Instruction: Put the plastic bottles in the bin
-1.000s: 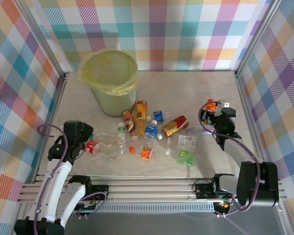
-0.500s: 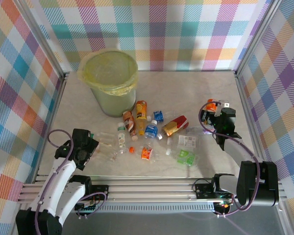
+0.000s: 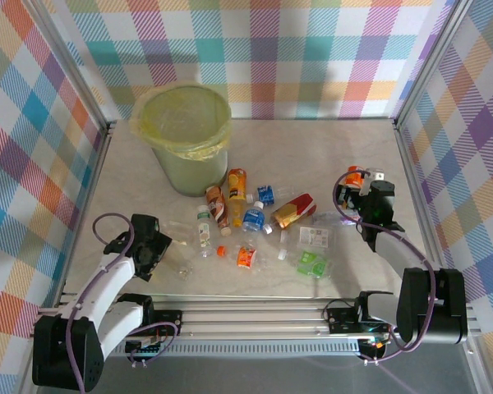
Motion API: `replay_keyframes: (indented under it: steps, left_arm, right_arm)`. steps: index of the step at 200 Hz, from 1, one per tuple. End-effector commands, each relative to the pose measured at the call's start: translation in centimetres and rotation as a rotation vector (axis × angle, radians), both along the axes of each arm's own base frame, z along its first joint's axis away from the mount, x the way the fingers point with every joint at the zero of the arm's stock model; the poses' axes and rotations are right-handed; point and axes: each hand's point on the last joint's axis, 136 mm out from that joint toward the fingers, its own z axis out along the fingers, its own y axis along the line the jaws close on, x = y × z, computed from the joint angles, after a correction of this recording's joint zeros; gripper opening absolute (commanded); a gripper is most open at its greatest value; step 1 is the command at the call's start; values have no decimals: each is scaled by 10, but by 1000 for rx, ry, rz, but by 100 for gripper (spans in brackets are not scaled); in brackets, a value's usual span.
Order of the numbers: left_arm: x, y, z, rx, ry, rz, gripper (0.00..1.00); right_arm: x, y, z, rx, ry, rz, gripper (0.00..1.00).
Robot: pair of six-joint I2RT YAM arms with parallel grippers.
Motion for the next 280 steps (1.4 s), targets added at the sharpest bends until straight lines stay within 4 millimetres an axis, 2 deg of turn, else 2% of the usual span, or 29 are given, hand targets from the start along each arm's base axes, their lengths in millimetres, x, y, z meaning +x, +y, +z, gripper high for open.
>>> replay_keyframes:
  steps: [1,36,59,85,107,133,159,217,247,280]
  left_arm:
    - [5,0,-4,-2,-18,16,83]
    - [9,3,-8,11,-15,41,66]
    - [8,8,-4,31,-8,55,56]
    - [7,16,15,76,-37,65,48]
    - [8,26,43,132,-94,69,43]
    - [15,38,87,219,-185,49,39]
    - [32,45,138,305,-294,-6,36]
    - [95,44,276,497,-609,-154,27]
    - [131,33,345,558,-767,-222,25]
    - [176,15,407,595,-922,-310,23]
  right_arm:
    - [7,4,12,13,-29,10,100]
    - [7,5,13,11,-32,15,100]
    - [7,7,13,11,-29,24,100]
    - [7,8,13,12,-30,32,100]
    - [7,9,13,15,-30,37,100]
    - [8,9,13,16,-29,39,100]
    - [8,10,13,18,-28,39,100]
    - [9,10,14,19,-26,40,100]
    - [8,9,13,16,-25,38,100]
    - [9,9,14,16,-26,37,100]
